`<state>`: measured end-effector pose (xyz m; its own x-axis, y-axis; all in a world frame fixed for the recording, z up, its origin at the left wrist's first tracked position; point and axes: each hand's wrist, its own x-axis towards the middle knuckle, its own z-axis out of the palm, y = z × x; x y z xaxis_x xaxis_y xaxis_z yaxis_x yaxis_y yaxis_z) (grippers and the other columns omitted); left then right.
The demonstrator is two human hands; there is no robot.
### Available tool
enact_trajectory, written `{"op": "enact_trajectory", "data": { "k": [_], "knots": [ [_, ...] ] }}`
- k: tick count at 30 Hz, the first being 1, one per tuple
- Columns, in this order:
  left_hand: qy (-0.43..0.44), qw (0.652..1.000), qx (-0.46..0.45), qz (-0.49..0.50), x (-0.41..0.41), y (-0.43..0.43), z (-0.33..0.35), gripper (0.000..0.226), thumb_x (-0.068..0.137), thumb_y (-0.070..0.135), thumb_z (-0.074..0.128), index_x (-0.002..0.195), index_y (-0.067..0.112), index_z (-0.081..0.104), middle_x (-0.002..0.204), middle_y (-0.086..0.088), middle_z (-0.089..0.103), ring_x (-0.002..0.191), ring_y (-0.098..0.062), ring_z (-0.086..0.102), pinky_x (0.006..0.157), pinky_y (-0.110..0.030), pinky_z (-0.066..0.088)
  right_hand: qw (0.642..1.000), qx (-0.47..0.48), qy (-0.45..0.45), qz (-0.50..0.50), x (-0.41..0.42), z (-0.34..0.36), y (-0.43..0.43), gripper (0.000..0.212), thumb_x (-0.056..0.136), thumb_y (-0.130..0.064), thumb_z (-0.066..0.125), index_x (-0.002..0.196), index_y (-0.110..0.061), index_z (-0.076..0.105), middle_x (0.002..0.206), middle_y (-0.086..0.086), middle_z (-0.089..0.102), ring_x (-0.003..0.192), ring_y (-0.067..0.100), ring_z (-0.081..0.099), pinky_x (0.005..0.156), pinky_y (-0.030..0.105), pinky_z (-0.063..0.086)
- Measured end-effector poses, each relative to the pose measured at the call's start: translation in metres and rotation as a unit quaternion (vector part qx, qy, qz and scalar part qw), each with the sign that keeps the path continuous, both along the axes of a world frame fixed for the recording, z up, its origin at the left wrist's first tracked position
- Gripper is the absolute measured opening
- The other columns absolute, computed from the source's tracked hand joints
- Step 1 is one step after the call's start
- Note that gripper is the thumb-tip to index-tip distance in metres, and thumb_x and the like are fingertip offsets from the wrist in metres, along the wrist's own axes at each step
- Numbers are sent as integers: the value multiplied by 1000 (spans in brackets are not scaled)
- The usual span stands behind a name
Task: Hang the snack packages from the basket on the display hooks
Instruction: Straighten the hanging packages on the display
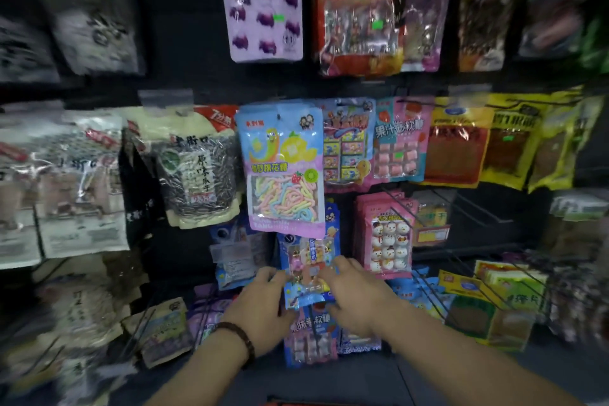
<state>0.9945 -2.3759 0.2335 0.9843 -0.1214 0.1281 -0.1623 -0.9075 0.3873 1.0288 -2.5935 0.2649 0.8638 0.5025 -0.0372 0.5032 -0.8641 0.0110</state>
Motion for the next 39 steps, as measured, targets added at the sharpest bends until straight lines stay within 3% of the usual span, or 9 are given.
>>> {"op": "enact_trajectory", "data": {
  "k": [3, 11, 16, 20, 27, 39],
  "knots": [
    [-15, 1000, 7, -3, -9, 10, 33, 63, 95, 47, 64, 151, 32, 40, 152, 8, 32, 131, -20, 54, 106, -38, 51, 999, -9, -33, 18, -15, 34, 8, 59, 103, -35, 58, 155, -19, 35, 163, 15, 24, 150, 39, 29, 108, 52, 49],
    [-61, 997, 33, 14, 12, 34, 104, 78, 85, 54, 62, 154, 45, 26, 164, -1, 19, 146, -35, 39, 114, -49, 44, 986, -48, -155, 36, -16, 115, 38, 72, 100, -37, 58, 161, -14, 26, 169, 22, 12, 158, 42, 11, 122, 57, 32],
    [-89, 993, 70, 13, 32, 38, 132, 87, 90, 45, 65, 160, 51, 13, 173, -4, -8, 156, -41, 15, 120, -54, 36, 978, -69, -195, 15, 8, 132, 53, 90, 99, -39, 62, 168, -14, 9, 174, 23, -15, 161, 45, -10, 129, 62, 15],
    [-98, 989, 109, 17, 46, 33, 144, 95, 93, 40, 67, 159, 56, -1, 169, 1, -32, 158, -43, 1, 114, -53, 45, 969, -132, -211, 1, 29, 132, 58, 98, 100, -49, 59, 168, -15, -4, 168, 25, -33, 158, 48, -24, 127, 69, 7],
    [-61, 985, 158, 38, 70, 26, 142, 109, 92, 46, 69, 154, 58, -19, 164, -2, -42, 158, -46, -11, 113, -57, 46, 980, -98, -169, -24, 60, 130, 56, 96, 99, -39, 64, 168, -18, 1, 168, 23, -33, 160, 47, -19, 128, 67, 13],
    [-56, 985, 153, 52, 118, 23, 125, 103, 87, 56, 69, 161, 42, -1, 165, -3, -39, 156, -48, -2, 121, -60, 33, 992, -21, -117, -29, 111, 138, 52, 91, 100, -36, 65, 168, -18, 8, 171, 10, -34, 162, 40, -17, 127, 62, 26]
  ]
}}
